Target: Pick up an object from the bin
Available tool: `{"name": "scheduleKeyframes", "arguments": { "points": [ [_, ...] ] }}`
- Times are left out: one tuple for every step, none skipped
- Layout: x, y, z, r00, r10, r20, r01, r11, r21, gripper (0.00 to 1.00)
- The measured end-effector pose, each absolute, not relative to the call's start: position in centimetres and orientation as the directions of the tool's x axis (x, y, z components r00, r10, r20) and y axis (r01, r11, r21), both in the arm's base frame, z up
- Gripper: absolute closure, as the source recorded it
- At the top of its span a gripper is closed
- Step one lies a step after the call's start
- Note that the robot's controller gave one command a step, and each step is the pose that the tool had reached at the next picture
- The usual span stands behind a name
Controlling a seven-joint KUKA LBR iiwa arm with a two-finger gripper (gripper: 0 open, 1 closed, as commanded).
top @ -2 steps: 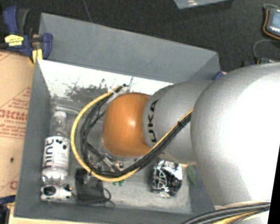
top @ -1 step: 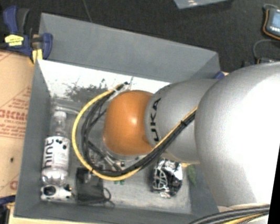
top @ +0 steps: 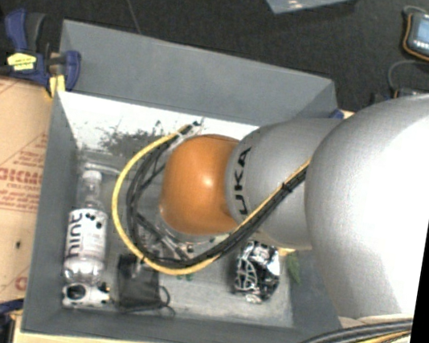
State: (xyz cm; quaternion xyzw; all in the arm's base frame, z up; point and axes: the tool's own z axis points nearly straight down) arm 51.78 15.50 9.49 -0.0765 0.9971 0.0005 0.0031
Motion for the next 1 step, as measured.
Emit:
{"name": "scheduleKeyframes", "arguments": {
  "points": [
    [51.80,15.50,10.61,-0.988,-0.153,-0.007,-0.153,0.988,0.001,1.00]
  ]
}}
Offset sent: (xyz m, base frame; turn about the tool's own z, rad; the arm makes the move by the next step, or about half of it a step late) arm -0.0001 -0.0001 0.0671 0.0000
